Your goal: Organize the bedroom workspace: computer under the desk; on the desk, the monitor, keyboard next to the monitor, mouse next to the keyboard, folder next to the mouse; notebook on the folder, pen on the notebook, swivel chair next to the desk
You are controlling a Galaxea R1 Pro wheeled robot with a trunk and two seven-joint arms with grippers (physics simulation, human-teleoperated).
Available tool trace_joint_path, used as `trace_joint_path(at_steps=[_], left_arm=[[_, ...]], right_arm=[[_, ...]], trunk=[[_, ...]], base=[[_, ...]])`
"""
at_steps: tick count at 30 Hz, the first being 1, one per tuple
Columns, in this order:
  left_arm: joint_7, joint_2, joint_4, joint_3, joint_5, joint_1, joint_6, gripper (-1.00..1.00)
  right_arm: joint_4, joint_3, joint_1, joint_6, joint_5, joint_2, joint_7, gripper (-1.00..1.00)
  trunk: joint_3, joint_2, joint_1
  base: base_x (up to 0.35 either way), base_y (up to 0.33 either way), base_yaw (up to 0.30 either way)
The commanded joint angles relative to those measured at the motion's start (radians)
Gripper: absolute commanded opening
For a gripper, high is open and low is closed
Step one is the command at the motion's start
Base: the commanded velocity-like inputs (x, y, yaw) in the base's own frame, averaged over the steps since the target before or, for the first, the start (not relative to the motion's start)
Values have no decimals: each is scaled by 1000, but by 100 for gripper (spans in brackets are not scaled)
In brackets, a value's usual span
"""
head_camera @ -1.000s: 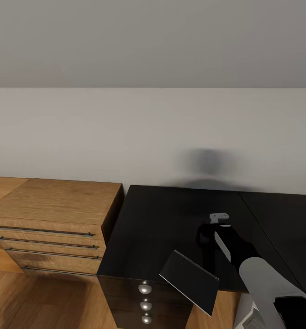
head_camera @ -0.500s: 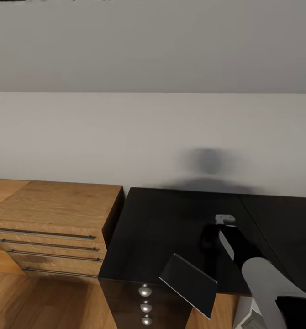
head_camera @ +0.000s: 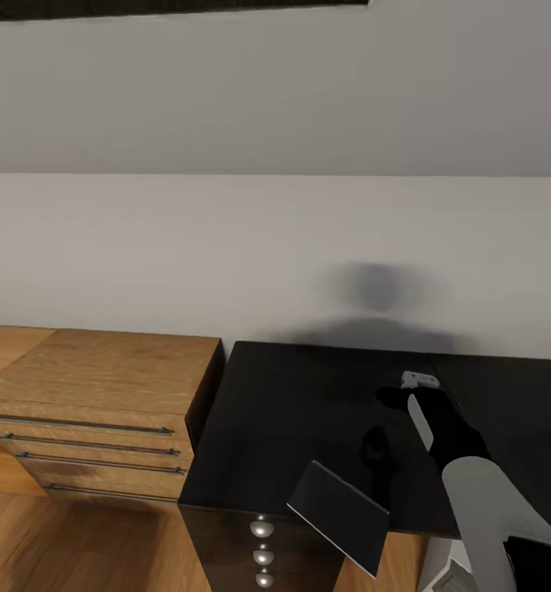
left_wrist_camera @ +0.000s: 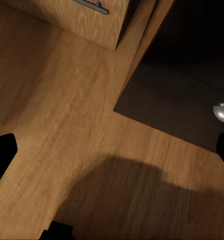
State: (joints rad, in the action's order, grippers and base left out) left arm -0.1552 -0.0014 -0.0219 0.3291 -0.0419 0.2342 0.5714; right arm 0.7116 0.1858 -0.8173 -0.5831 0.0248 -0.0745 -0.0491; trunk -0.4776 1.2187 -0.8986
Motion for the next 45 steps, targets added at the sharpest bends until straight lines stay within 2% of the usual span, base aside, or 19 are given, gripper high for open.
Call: trace_joint_path(at_steps=[1,6,10,17,20,28,35,45], left_arm=[[-10,0,0,8,-5,0,1,100],[-12,-2,0,7,-4,0,1,100],[-14,-1,0,6,-3,0,3,100],[-15,0,0,5,-3,0,6,100],[-15,-1,0,5,-3,0,6,100],[-15,-2,0,5,-3,0,3,100],[-15,-3,0,7,-3,0,2,100],[-15,-3,0,7,-3,0,4,100]], right_arm=[[2,0,0,-5,6,0,-6,-100],[52,1,2,-11,3,-4,-8,-100],[149,1,36,-12,3,-4,-14,-100],[372,1,168,-13,3,-2,-33,-100],[425,1,209,-13,3,0,-34,-100],[451,1,232,-12,2,-1,-35,-100],[451,3,235,-13,1,-2,-35,-100],[450,3,242,-12,0,-3,-41,-100]], trunk=[[2,-7,4],[18,-42,23],[19,-42,23],[21,-42,23],[21,-42,23],[21,-42,23],[21,-42,23],[21,-42,23]], base=[[0,0,0],[0,0,0],[0,0,-79],[-37,0,-115],[-239,0,-16],[-311,-22,-3],[-285,-183,-9],[-261,-190,-216]])
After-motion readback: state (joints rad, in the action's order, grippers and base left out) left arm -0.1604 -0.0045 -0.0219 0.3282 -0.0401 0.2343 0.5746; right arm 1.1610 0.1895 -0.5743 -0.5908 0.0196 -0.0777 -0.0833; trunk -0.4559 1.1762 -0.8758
